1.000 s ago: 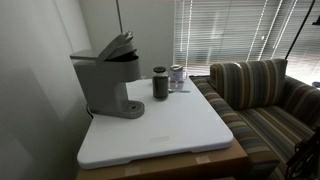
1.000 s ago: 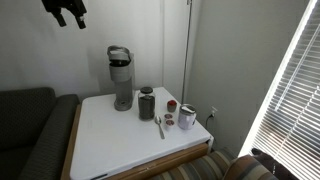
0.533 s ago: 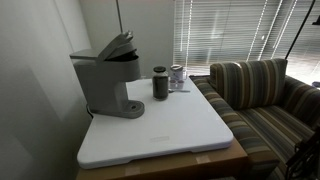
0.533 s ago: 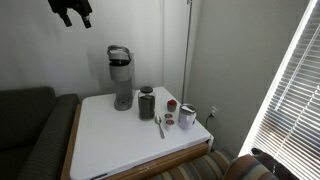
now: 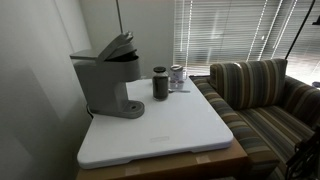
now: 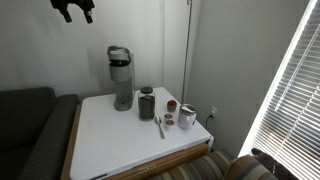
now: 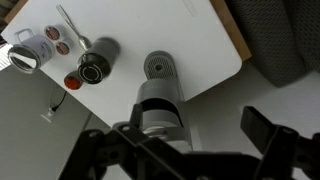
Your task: Close the lid on the coffee machine
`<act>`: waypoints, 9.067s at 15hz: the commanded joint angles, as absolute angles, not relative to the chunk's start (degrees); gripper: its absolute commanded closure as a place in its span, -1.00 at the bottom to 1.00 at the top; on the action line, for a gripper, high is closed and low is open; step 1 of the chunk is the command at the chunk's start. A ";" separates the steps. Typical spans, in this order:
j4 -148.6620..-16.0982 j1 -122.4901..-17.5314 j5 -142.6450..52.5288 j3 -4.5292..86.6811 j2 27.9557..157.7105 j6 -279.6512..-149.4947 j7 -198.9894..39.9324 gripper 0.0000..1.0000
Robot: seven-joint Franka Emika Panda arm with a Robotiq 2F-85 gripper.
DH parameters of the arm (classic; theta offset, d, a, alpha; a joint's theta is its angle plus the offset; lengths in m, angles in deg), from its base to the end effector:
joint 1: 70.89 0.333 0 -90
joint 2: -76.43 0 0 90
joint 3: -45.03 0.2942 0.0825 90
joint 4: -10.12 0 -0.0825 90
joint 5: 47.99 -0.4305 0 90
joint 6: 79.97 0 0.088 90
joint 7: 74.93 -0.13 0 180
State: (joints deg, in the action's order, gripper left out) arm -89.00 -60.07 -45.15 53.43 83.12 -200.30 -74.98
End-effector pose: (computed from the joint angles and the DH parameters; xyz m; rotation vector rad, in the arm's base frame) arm 0.6353 0.2147 0.4747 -3.0543 -0.5416 -0.3992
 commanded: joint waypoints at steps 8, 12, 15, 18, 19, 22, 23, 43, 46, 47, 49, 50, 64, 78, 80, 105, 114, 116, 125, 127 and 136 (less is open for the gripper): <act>-59.32 -59.81 -44.76 53.67 103.25 -178.77 -65.86 -1.00; -61.78 -59.82 -45.16 53.65 102.29 -181.03 -67.15 -1.00; -61.45 -59.73 -44.29 53.70 103.11 -184.98 -65.36 -1.00; -57.77 -59.70 -44.14 53.93 106.56 -186.09 -61.39 -1.00; -57.01 -59.63 -43.97 53.89 107.40 -186.88 -59.86 -1.00; -51.86 -59.41 -43.22 53.68 111.67 -186.69 -56.34 -1.00; -49.80 -59.42 -43.18 53.67 113.24 -186.32 -55.49 -1.00; -38.81 -60.52 -45.47 53.67 122.30 -188.62 -56.78 1.00; -39.07 -60.75 -45.75 53.88 122.94 -187.62 -57.52 1.00; -39.17 -60.73 -45.76 53.88 123.17 -187.52 -57.90 1.00; -39.11 -60.75 -45.79 53.97 123.76 -187.23 -58.06 1.00; -39.05 -60.74 -45.83 54.01 123.98 -186.98 -58.21 1.00; -39.54 -60.54 -45.53 53.73 123.99 -178.97 -62.38 1.00; -39.88 -60.53 -44.56 52.90 122.12 -179.98 -64.85 1.00; -39.23 -60.43 -44.36 52.69 121.92 -180.17 -65.27 1.00; -36.99 -60.03 -44.60 52.46 126.77 -184.21 -68.81 1.00; -36.36 -60.78 -46.10 53.37 127.57 -181.61 -68.98 1.00; -37.61 -60.23 -45.12 52.81 126.22 -183.47 -68.96 0.98; -36.41 -60.92 -46.28 53.33 127.97 -182.58 -68.51 1.00; -36.25 -61.09 -46.59 53.44 128.74 -182.18 -68.58 1.00; -34.50 -61.36 -48.14 53.44 133.10 -179.85 -69.31 1.00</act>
